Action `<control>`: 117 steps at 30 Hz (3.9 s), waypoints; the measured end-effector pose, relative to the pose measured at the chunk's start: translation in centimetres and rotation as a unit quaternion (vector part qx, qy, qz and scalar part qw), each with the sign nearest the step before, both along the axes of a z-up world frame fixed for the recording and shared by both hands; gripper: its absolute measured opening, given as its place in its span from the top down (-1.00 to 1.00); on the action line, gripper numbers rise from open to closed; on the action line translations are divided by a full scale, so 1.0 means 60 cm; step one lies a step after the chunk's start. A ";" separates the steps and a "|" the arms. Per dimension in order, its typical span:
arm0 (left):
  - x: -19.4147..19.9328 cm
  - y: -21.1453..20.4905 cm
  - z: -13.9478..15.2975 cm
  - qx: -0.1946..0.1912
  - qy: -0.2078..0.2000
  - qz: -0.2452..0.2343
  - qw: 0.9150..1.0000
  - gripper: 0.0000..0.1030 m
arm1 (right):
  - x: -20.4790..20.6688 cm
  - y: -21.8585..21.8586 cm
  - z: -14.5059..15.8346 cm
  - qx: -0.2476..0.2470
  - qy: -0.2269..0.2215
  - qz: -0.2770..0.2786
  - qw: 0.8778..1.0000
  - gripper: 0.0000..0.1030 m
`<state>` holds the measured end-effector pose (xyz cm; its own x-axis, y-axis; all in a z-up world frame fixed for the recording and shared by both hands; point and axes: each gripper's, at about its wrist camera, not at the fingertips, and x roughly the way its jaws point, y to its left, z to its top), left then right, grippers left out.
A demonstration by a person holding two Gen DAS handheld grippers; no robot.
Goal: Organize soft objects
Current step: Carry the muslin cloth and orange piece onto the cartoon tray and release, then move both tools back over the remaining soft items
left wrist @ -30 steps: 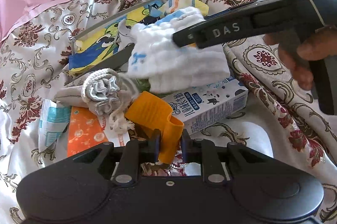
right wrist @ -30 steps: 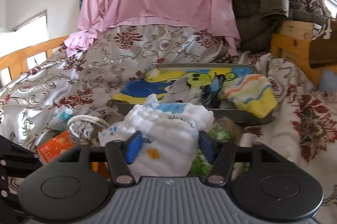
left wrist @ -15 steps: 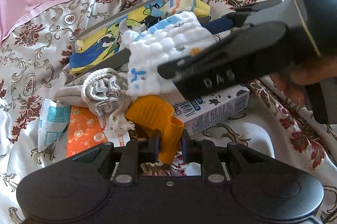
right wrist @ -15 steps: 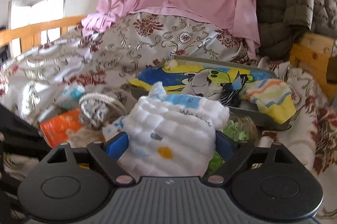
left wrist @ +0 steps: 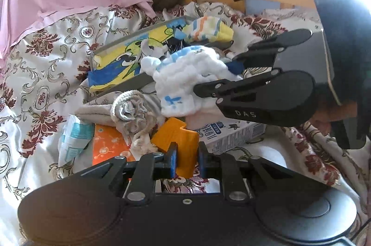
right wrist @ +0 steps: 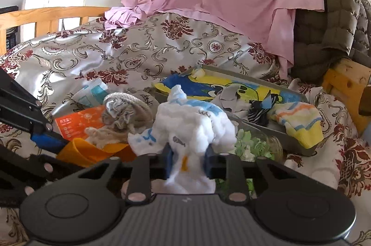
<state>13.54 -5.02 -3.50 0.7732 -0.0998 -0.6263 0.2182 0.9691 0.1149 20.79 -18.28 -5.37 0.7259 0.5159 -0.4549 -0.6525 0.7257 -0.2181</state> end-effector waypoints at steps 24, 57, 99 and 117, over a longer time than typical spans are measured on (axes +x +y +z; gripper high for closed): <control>0.084 -0.001 0.116 -0.041 -0.129 0.025 0.990 0.67 | 0.100 -0.061 0.069 0.161 -0.019 -0.080 0.984 0.53; 0.499 0.027 0.036 -0.089 -0.066 0.103 0.988 0.50 | 0.428 -0.080 0.010 0.179 0.126 -0.174 0.960 0.09; 0.093 -0.003 0.108 -0.081 -0.194 0.179 0.961 -0.98 | 0.048 -0.199 0.091 0.200 -0.023 -0.213 0.956 -0.99; -0.061 0.017 0.095 -0.108 -0.084 0.103 0.985 -0.98 | -0.103 -0.223 0.095 0.214 0.010 -0.216 0.953 -0.99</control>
<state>9.86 -3.98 2.22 0.8823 -0.0459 -0.4685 0.0092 0.9967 -0.0804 14.59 -31.63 0.32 0.9063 0.3121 -0.2851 -0.2736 0.9472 0.1672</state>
